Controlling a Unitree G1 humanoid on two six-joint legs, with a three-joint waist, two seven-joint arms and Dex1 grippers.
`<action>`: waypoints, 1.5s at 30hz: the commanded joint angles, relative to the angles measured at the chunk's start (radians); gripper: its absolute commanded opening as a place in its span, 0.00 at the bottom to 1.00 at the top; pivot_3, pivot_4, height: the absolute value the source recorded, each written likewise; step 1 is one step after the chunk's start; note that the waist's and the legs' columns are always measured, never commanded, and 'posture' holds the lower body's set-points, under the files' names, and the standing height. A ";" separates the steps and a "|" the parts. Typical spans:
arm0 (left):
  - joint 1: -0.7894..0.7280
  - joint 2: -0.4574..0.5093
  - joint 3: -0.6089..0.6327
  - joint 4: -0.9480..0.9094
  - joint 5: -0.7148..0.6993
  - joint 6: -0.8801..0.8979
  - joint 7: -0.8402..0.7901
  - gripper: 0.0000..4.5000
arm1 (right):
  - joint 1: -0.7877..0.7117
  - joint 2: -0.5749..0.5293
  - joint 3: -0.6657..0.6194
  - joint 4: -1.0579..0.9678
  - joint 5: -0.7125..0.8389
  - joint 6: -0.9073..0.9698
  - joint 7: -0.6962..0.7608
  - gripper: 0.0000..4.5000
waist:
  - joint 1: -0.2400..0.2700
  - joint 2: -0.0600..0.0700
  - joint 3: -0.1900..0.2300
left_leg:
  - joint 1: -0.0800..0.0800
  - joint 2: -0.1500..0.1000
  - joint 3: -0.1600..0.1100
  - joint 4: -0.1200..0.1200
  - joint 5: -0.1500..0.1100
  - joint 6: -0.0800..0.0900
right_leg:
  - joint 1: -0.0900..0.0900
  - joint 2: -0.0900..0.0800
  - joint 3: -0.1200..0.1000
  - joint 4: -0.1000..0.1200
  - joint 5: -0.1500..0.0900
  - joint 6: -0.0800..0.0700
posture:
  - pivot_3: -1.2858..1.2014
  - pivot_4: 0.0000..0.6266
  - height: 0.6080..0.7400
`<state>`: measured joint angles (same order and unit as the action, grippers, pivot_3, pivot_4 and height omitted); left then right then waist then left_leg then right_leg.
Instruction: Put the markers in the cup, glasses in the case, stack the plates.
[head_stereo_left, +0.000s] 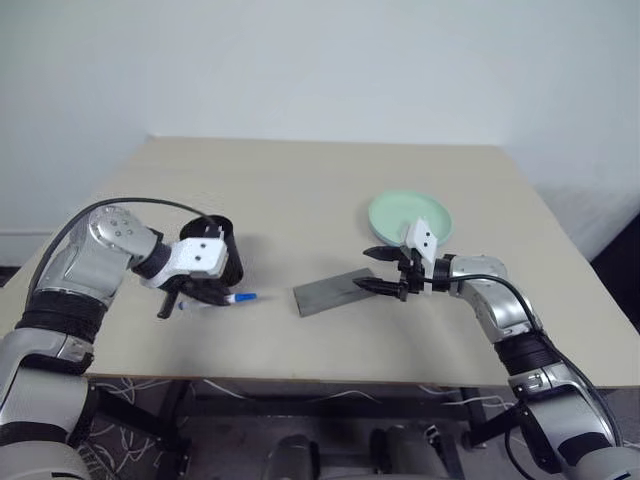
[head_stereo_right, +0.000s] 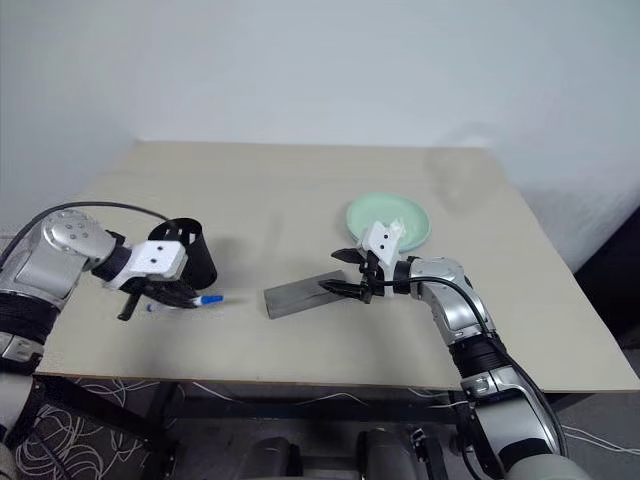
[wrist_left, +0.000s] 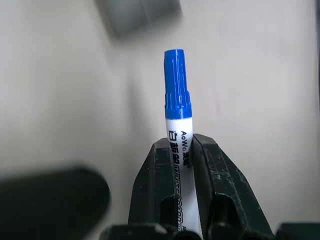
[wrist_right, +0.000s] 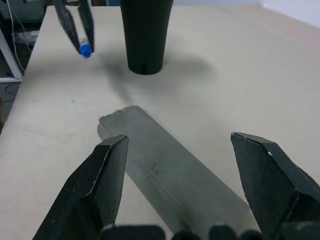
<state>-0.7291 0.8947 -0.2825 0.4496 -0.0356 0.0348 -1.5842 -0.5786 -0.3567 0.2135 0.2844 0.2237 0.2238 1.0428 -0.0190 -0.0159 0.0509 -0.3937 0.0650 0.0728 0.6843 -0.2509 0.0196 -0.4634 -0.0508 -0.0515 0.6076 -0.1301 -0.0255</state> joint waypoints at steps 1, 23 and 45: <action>-0.029 -0.054 0.104 -0.081 -0.092 0.107 0.084 0.02 | -0.019 -0.003 -0.014 -0.030 0.004 -0.008 0.005 0.79 | -0.003 0.000 0.000 | 0.000 0.000 0.000 0.001 0.000 0.000 | 0.000 0.000 0.000 0.000 0.000 0.000 | 0.52 0.00 1.00; 0.145 -0.272 0.555 -0.277 -0.202 0.089 0.900 0.02 | -0.028 -0.025 -0.007 -0.034 0.003 0.002 0.045 0.79 | -0.021 0.000 0.000 | 0.003 -0.001 0.000 0.000 0.001 0.001 | 0.002 0.002 0.004 0.001 0.002 0.003 | 0.52 0.00 1.00; 0.327 -0.289 0.569 -0.409 -0.258 0.189 0.995 0.02 | -0.059 -0.007 -0.056 -0.043 0.082 0.080 0.064 0.79 | -0.027 -0.001 0.000 | 0.004 -0.001 0.000 -0.001 -0.001 -0.003 | 0.003 0.002 0.004 0.000 0.002 0.002 | 0.52 0.00 1.00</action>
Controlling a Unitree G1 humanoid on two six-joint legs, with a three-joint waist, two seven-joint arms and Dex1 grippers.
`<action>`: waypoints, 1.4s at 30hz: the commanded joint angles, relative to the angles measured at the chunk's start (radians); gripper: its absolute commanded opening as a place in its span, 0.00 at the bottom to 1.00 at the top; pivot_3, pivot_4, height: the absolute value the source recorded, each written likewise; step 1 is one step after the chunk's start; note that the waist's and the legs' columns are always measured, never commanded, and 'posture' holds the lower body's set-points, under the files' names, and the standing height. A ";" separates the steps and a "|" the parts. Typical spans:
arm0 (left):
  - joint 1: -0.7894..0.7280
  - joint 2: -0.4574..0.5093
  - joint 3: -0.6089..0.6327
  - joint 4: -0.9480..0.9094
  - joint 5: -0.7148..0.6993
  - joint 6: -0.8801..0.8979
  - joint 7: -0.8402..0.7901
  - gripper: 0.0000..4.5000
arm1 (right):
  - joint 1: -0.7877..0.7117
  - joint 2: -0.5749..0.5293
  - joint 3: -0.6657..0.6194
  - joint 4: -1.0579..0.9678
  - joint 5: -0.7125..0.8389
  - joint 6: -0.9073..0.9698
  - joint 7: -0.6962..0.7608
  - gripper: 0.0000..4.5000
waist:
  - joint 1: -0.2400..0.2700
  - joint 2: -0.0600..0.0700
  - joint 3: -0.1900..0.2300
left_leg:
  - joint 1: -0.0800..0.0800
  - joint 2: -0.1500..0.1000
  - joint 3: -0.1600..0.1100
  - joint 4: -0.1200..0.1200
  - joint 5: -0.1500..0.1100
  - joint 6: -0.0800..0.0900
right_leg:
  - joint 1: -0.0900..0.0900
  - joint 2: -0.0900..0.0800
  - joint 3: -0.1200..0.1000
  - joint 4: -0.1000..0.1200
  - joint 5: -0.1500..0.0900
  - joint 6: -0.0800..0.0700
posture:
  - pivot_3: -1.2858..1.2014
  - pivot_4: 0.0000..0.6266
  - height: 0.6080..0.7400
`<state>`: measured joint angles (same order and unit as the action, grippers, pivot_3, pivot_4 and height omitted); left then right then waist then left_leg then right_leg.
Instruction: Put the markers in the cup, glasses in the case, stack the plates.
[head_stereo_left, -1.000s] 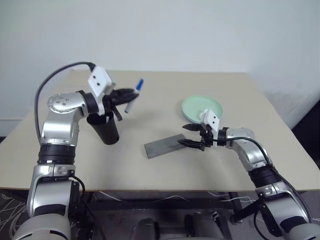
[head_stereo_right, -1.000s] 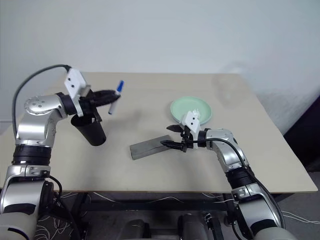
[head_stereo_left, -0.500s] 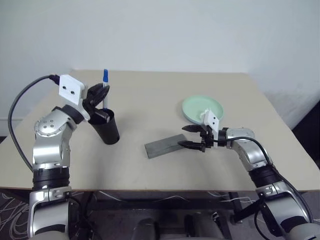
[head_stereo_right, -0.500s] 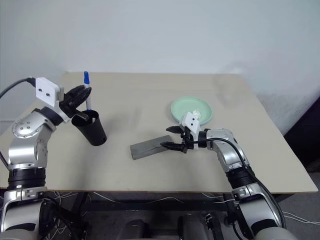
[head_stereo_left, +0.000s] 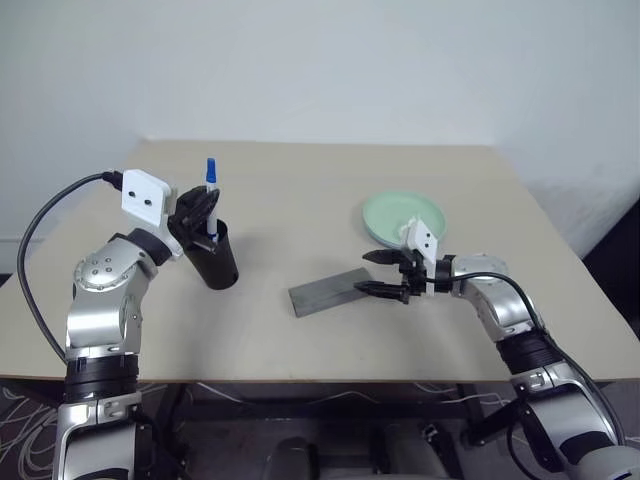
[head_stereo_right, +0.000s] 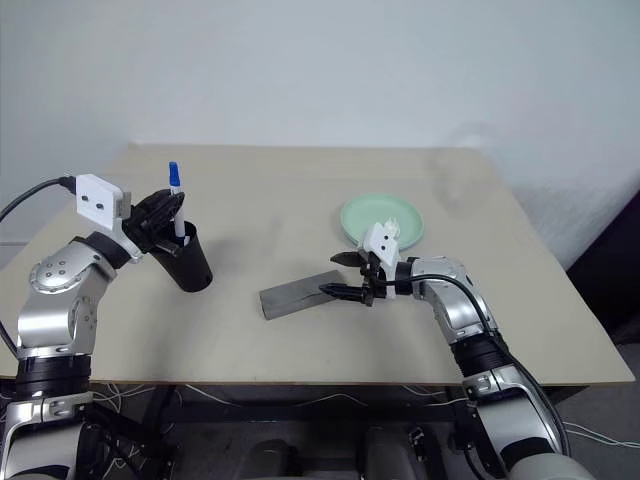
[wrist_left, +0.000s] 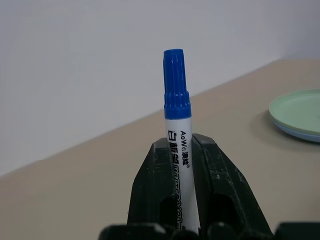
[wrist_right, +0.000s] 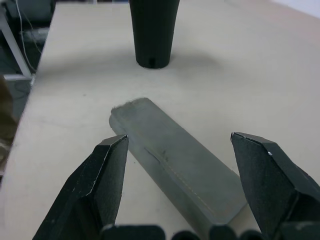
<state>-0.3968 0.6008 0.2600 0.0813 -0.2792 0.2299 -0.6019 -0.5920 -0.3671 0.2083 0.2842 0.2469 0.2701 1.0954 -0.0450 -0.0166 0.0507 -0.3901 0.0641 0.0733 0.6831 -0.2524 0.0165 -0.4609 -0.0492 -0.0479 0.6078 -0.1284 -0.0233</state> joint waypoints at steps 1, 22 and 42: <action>-0.002 0.005 0.027 -0.039 -0.015 -0.008 0.016 0.02 | -0.050 0.005 -0.059 -0.049 0.072 0.048 0.014 0.79 | -0.001 0.000 0.000 | 0.000 0.000 0.000 0.000 0.000 0.000 | 0.000 0.000 0.000 0.000 0.000 0.000 | 0.52 0.00 1.00; 0.042 -0.019 0.018 -0.030 -0.016 -0.030 0.056 0.77 | -0.055 0.002 -0.061 -0.061 0.082 0.066 0.017 0.79 | -0.001 0.000 0.000 | 0.000 0.000 0.000 -0.002 0.000 0.000 | 0.000 0.000 0.000 -0.001 0.000 -0.001 | 0.52 0.00 1.00; 0.261 -0.023 0.104 -0.470 -0.285 0.217 0.049 0.77 | -0.106 -0.077 -0.153 -0.048 0.184 0.149 0.113 0.79 | -0.001 0.000 0.000 | 0.001 0.000 0.000 -0.004 0.000 0.000 | -0.001 0.000 0.000 -0.002 -0.001 -0.002 | 0.52 0.00 1.00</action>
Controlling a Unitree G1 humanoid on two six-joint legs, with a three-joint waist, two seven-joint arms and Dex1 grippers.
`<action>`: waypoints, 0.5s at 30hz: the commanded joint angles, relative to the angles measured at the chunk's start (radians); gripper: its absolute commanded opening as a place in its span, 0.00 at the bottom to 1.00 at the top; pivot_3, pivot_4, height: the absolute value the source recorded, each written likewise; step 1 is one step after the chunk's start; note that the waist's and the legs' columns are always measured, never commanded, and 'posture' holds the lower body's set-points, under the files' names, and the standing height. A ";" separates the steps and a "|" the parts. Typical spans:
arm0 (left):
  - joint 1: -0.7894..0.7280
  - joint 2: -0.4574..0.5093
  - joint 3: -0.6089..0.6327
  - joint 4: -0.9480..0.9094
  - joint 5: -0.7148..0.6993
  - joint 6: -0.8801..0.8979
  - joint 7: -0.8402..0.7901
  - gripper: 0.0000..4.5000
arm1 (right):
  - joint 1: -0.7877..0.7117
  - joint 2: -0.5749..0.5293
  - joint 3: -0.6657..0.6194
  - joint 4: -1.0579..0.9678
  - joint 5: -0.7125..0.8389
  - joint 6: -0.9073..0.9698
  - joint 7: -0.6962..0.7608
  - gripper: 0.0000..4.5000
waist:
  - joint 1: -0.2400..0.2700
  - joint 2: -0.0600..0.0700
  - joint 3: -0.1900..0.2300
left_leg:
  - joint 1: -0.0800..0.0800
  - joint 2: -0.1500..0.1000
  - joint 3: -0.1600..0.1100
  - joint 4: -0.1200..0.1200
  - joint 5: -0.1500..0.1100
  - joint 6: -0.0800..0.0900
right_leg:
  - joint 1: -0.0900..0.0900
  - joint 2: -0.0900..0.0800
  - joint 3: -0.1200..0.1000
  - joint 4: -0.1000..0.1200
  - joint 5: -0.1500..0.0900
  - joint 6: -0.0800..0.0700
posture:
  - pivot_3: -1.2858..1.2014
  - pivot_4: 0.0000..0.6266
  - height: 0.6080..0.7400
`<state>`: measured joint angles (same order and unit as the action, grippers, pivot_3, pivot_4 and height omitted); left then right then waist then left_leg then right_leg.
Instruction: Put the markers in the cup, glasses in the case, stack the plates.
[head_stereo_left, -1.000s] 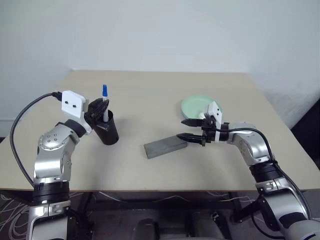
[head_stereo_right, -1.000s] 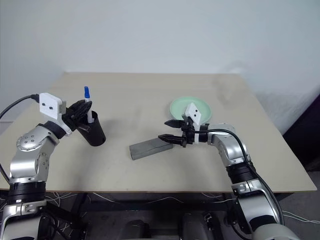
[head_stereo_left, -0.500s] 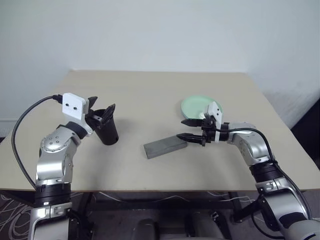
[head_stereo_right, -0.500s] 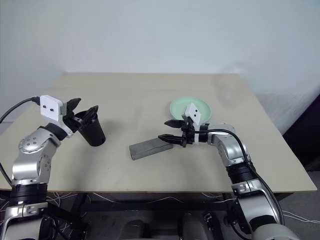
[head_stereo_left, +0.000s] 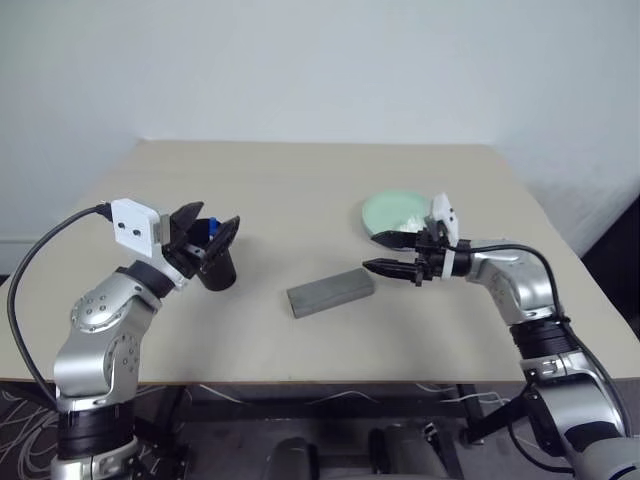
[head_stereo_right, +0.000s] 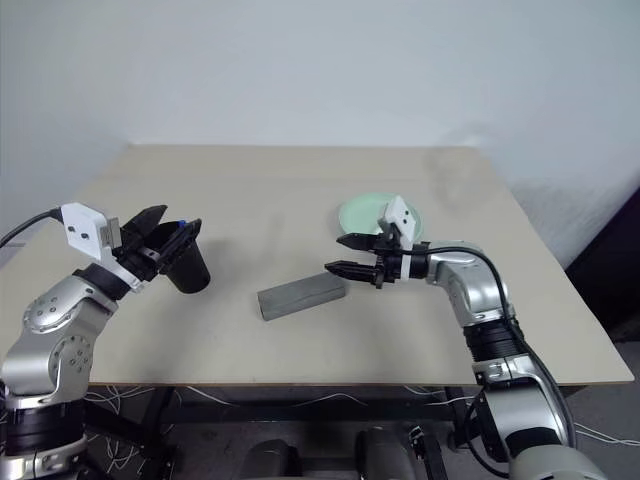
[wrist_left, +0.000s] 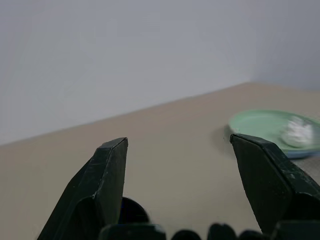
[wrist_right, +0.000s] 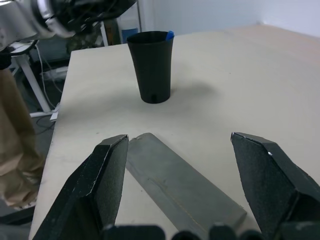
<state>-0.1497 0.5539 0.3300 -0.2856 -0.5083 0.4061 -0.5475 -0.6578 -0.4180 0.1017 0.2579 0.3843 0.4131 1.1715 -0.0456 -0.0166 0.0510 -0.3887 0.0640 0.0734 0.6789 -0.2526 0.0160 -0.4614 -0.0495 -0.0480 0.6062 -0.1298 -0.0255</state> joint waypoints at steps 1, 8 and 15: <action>0.025 0.026 0.032 -0.117 -0.062 0.052 -0.003 0.77 | -0.047 -0.032 -0.054 -0.014 0.051 0.004 0.046 0.79 | 0.000 0.000 0.000 | 0.000 0.000 0.000 0.000 0.000 0.000 | 0.000 0.000 0.000 0.000 0.000 0.000 | 0.52 0.00 1.00; 0.067 0.040 0.013 -0.131 -0.080 0.078 -0.031 0.77 | -0.072 -0.041 -0.081 0.026 0.040 -0.023 0.054 0.79 | -0.001 0.000 0.000 | 0.002 0.000 0.000 -0.001 0.000 0.000 | 0.001 0.000 -0.001 -0.001 0.000 0.000 | 0.52 0.00 1.00; 0.143 0.058 -0.083 -0.059 0.023 0.049 -0.078 0.77 | -0.016 -0.053 -0.087 -0.042 0.046 0.005 0.024 0.79 | 0.000 0.001 0.000 | 0.005 0.000 0.000 -0.004 0.000 0.000 | 0.000 0.000 0.000 -0.001 0.000 0.000 | 0.52 0.00 1.00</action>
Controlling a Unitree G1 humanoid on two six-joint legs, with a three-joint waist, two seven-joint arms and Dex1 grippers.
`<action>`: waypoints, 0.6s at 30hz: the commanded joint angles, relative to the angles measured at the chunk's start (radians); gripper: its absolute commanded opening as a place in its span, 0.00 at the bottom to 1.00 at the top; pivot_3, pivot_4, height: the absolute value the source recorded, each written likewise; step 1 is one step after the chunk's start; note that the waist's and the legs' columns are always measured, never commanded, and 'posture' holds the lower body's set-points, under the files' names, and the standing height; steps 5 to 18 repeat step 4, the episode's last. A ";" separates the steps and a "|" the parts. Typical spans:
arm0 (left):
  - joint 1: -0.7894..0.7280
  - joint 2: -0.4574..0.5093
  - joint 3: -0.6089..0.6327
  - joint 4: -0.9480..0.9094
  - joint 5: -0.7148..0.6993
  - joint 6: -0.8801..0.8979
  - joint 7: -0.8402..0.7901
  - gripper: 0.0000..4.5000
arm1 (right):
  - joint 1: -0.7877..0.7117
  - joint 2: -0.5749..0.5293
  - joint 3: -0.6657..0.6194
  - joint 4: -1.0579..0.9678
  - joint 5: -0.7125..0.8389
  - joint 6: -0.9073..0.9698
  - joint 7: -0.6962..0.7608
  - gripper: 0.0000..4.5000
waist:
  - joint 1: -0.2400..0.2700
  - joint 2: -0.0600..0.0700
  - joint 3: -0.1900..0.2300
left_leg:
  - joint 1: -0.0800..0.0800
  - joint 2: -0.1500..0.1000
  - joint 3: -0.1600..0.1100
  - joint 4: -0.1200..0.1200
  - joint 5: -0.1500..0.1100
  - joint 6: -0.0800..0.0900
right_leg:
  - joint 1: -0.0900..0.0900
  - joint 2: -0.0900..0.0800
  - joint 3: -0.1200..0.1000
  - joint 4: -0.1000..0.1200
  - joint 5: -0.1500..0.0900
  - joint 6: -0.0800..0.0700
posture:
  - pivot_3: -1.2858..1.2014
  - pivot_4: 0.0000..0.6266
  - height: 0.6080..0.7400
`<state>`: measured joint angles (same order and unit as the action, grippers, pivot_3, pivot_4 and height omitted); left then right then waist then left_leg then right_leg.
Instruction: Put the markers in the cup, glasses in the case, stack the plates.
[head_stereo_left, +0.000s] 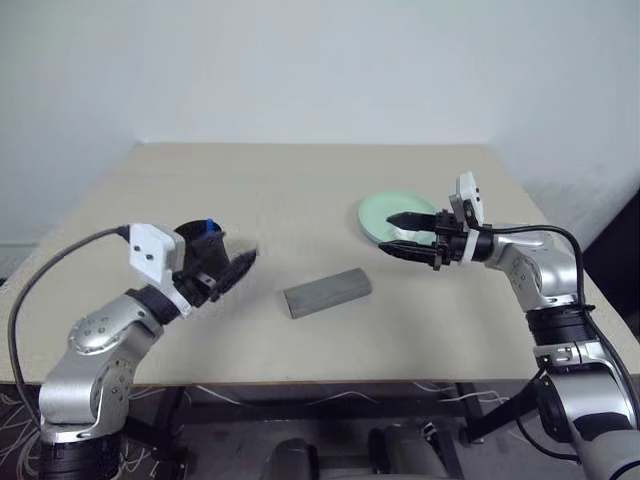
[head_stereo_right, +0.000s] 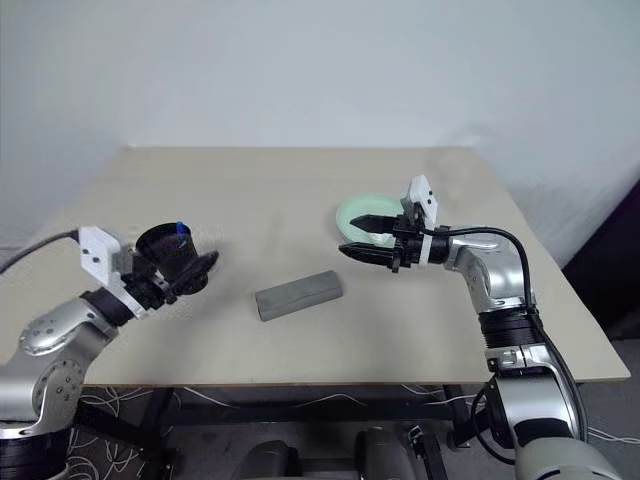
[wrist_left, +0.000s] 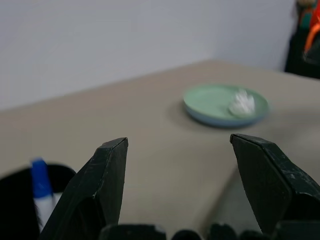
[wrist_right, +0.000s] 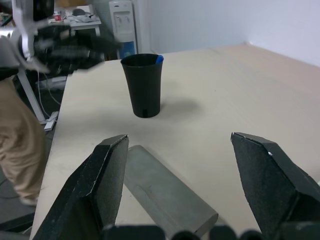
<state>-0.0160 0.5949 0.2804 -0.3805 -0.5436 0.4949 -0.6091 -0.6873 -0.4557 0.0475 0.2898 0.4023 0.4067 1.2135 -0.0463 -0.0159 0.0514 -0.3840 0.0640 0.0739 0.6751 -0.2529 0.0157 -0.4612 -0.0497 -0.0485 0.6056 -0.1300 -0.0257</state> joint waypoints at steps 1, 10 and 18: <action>0.018 0.014 -0.044 0.051 0.076 -0.055 -0.019 0.77 | 0.024 -0.020 -0.035 -0.091 0.032 0.020 -0.021 0.79 | 0.001 0.000 0.000 | 0.000 0.000 0.000 0.000 0.000 0.000 | 0.000 0.000 0.000 0.000 0.000 0.000 | 0.52 0.00 1.00; 0.010 -0.010 -0.077 0.111 0.120 -0.100 -0.012 0.77 | 0.050 -0.030 -0.038 -0.130 0.036 0.042 -0.033 0.79 | 0.001 0.000 0.000 | 0.000 0.000 0.000 -0.001 0.000 0.000 | 0.000 0.000 0.000 0.000 0.000 0.000 | 0.52 0.00 1.00; 0.010 -0.010 -0.077 0.111 0.120 -0.100 -0.012 0.77 | 0.050 -0.030 -0.038 -0.130 0.036 0.042 -0.033 0.79 | 0.001 0.000 0.000 | 0.000 0.000 0.000 -0.001 0.000 0.000 | 0.000 0.000 0.000 0.000 0.000 0.000 | 0.52 0.00 1.00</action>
